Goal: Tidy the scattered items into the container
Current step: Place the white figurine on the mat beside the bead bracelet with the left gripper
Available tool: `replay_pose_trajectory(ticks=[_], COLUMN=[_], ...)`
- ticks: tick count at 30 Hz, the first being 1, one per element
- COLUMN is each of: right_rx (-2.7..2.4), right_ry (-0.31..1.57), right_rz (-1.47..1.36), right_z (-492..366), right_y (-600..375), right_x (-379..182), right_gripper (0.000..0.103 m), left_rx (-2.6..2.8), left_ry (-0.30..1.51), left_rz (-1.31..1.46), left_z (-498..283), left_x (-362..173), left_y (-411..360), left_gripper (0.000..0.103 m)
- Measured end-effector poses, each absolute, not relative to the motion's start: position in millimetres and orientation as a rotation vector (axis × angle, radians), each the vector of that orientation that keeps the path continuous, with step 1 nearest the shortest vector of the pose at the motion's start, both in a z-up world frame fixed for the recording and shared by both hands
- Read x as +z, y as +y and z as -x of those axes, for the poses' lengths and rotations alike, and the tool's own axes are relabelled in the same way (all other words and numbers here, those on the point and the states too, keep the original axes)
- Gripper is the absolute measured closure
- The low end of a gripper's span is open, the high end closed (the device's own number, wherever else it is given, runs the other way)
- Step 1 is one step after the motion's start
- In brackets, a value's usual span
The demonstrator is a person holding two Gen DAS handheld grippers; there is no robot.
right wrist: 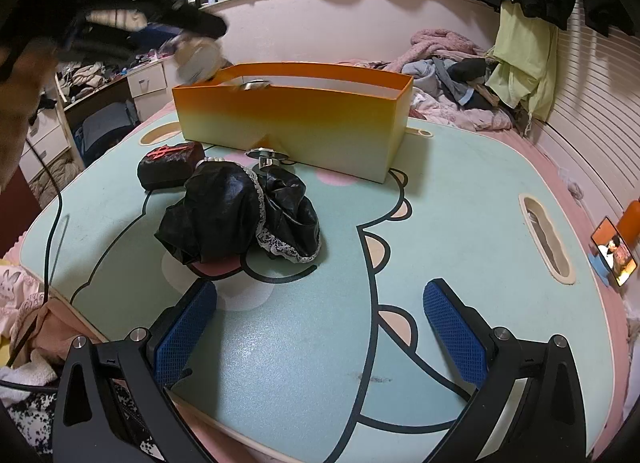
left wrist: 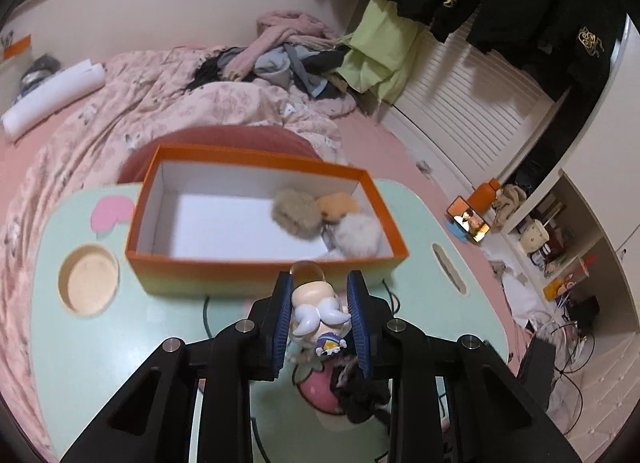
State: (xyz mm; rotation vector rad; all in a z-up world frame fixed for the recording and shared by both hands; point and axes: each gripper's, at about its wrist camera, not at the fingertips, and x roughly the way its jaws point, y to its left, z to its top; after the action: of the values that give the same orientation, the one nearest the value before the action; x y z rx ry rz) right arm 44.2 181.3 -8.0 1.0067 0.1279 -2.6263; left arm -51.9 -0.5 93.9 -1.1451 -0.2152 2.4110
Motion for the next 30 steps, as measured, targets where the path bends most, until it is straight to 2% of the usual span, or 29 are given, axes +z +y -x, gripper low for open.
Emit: replay_pose_trajectory(ticks=[8, 11, 12, 13, 16, 18, 22, 30], right_rx=[-2.626, -2.626, -2.626, -2.626, -2.627, -2.627, -2.627, -2.627], right_ry=[0.128, 0.128, 0.128, 0.128, 0.127, 0.128, 0.128, 0.128], right_rz=[-1.006, -1.006, -1.006, -1.006, -1.006, -1.007, -1.007, -1.008], right_z=[-44.4, -44.3, -44.2, -44.4, -44.3, -44.2, -44.3, -44.0], right_y=[181.3, 181.3, 181.3, 181.2, 181.0, 181.0, 181.0, 181.2], right_x=[-7.8, -7.8, -7.8, -7.8, -7.8, -7.8, -7.8, -7.8], right_gripper=[0.0, 0.0, 0.0, 0.0, 0.0, 0.0, 0.0, 0.0], left_rx=[2.439, 2.476, 2.502, 2.534, 2.598, 2.612, 2.637, 2.743], left_ry=[-0.221, -0.242, -0.247, -0.252, -0.246, -0.237, -0.18, -0.058], left_rz=[1.253, 1.241, 1.227, 1.201, 1.137, 1.115, 1.086, 1.076], left_z=[57.1, 58.8, 57.7, 55.3, 42.6, 31.5, 1.2, -47.6], left_x=[49.3, 48.4, 50.6, 53.9, 61.7, 63.4, 57.7, 28.4], left_y=[-4.7, -6.4, -7.8, -10.2, -16.3, -19.3, -22.6, -27.6], left_gripper=[0.077, 0.062, 0.049, 0.042, 0.032, 0.032, 0.023, 0.023])
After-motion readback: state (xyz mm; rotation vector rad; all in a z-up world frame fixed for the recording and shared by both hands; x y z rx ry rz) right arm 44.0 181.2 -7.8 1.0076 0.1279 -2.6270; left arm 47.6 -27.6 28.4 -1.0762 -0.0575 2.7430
